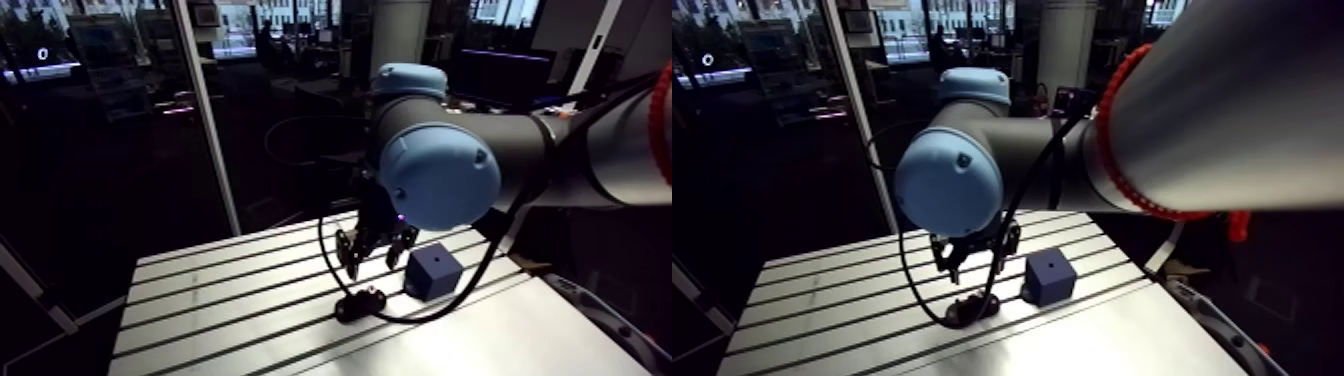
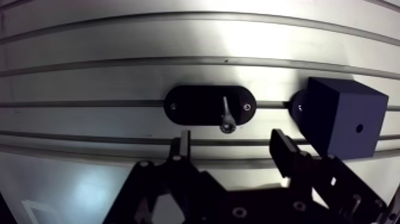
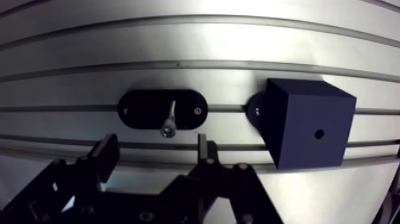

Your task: Pick up the M10 bolt and insert it into the hole until fully seated.

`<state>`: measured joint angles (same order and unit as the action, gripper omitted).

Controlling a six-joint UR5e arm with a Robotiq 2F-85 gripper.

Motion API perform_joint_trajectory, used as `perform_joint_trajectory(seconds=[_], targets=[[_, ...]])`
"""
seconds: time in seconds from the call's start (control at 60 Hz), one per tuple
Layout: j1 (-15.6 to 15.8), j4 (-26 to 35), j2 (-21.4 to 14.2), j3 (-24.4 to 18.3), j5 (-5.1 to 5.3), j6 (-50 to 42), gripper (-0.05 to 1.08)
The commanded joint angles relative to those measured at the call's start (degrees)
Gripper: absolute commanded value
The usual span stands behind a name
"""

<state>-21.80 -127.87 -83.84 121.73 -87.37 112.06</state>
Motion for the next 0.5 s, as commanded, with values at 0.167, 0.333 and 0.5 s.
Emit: perform_joint_trajectory(seconds=[0.167, 0.333, 0.5], targets=[[0.1, -3.4, 0.1, 2.0, -0.64, 0.2, 0.32], [0.0, -3.4, 0.5, 2.1, -0.65, 0.2, 0.38], [0.1, -3.5, 1.0, 2.1, -0.65, 0.0, 0.41]])
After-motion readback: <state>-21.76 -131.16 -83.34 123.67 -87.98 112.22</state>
